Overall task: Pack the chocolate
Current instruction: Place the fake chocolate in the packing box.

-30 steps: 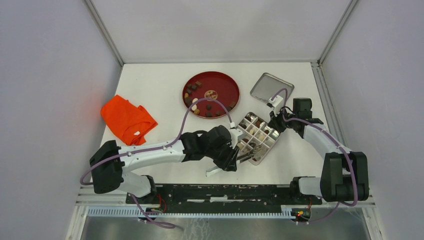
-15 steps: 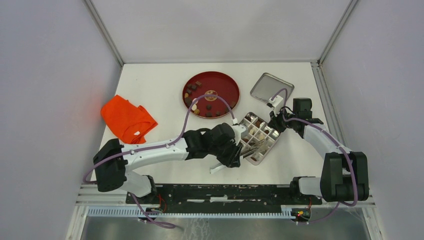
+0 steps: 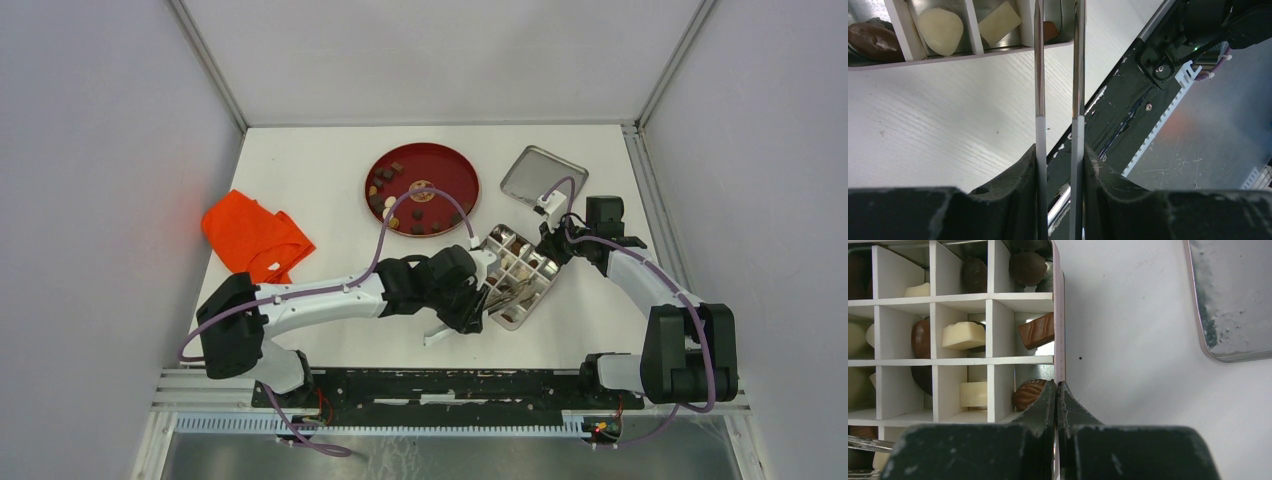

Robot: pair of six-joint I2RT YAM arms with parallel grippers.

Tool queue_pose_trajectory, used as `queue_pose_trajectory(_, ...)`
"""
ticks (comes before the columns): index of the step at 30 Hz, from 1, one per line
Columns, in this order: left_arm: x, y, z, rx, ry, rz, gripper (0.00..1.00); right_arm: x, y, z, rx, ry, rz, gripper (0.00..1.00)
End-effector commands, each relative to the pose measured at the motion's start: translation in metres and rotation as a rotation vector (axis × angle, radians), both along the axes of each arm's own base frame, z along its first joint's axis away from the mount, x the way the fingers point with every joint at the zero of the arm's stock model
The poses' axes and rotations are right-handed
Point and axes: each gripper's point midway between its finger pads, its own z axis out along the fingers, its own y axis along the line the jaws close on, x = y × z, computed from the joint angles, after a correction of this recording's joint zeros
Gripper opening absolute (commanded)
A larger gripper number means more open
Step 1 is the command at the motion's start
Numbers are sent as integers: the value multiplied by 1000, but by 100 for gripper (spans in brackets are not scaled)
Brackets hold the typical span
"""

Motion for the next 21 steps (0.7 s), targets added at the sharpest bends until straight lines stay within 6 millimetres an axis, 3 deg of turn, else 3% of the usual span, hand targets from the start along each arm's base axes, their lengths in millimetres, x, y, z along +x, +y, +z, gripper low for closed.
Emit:
queue_pose_trajectory(1,7,-13,18,-40,-67,-53,38,13,5,25,36,-93,15,0)
queue_pose_trajectory(5,5,-13,15,-29,-59,-57,43,13,5,25,35,-92,15,0)
queue_pose_trajectory(12,7,-12,20,-35,-68,-52,41,13,5,25,33,-92,13,0)
queue_pose_trajectory(21,15,-13,61,-124,-114,4,31,13,4,25,32,-92,13,0)
